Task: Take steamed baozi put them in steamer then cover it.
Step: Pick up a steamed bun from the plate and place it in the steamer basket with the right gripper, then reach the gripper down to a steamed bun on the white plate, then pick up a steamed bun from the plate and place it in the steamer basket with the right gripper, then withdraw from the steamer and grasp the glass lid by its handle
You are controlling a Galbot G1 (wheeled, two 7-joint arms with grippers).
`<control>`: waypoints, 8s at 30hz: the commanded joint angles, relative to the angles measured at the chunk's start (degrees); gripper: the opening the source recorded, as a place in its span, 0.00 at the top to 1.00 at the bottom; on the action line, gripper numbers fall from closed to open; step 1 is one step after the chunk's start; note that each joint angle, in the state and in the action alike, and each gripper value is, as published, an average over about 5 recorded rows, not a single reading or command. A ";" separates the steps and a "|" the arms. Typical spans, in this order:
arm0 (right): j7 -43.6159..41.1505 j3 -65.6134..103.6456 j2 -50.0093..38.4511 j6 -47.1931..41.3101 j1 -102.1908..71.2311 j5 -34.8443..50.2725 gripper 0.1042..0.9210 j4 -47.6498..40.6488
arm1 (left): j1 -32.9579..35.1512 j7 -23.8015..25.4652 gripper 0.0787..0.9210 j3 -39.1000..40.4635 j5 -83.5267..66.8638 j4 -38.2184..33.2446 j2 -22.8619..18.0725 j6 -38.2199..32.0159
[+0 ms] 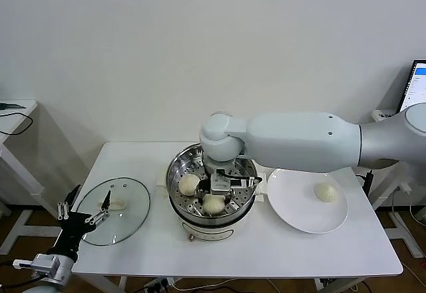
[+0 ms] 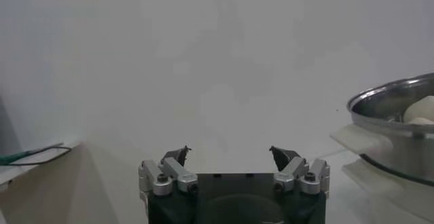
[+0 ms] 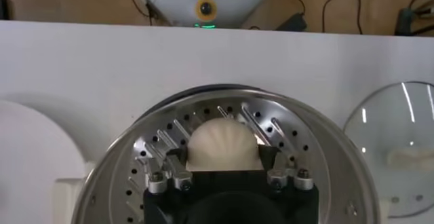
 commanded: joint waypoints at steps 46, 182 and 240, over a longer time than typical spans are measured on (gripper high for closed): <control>-7.68 19.66 -38.48 -31.52 -16.51 6.55 0.12 -20.61 | 0.73 -0.50 0.12 2.64 0.32 -2.04 -0.04 0.06; -0.46 -11.41 -1.41 -44.69 14.91 41.53 0.28 -12.01 | -0.48 0.16 0.12 0.82 -0.99 -2.50 0.28 0.18; -6.75 3.43 -17.23 -41.04 9.80 34.63 0.12 -13.90 | -1.34 0.26 0.12 0.21 -1.25 -0.06 0.23 0.38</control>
